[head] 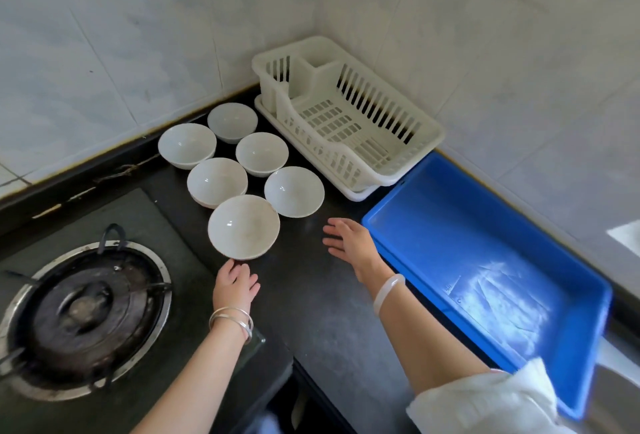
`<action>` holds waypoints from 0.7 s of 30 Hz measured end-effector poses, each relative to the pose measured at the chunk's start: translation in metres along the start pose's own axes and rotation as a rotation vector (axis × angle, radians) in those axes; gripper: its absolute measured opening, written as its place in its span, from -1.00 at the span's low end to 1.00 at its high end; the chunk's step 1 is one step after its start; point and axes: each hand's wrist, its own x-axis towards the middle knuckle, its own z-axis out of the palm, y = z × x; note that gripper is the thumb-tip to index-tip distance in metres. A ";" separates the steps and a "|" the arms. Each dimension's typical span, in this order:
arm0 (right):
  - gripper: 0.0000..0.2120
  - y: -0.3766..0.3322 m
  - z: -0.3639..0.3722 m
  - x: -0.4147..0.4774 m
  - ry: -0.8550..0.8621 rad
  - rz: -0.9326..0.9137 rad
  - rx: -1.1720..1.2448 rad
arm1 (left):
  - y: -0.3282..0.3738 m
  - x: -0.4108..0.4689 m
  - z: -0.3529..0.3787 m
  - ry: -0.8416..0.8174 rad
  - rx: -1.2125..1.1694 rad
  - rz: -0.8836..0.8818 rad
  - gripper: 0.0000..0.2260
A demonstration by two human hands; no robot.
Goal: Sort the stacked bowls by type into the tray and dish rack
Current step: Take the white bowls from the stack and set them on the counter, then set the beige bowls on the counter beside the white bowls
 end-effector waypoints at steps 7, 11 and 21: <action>-0.81 0.048 -0.092 -0.080 0.201 -0.152 -0.163 | -0.049 -0.069 0.054 -0.330 0.281 -0.058 -0.72; -0.84 0.082 -0.154 -0.129 0.422 -0.150 -0.236 | -0.084 -0.117 0.098 -0.556 0.489 -0.078 -0.77; -0.89 0.171 -0.236 -0.232 0.900 -0.012 -0.543 | -0.153 -0.215 0.158 -0.946 1.081 0.323 -0.76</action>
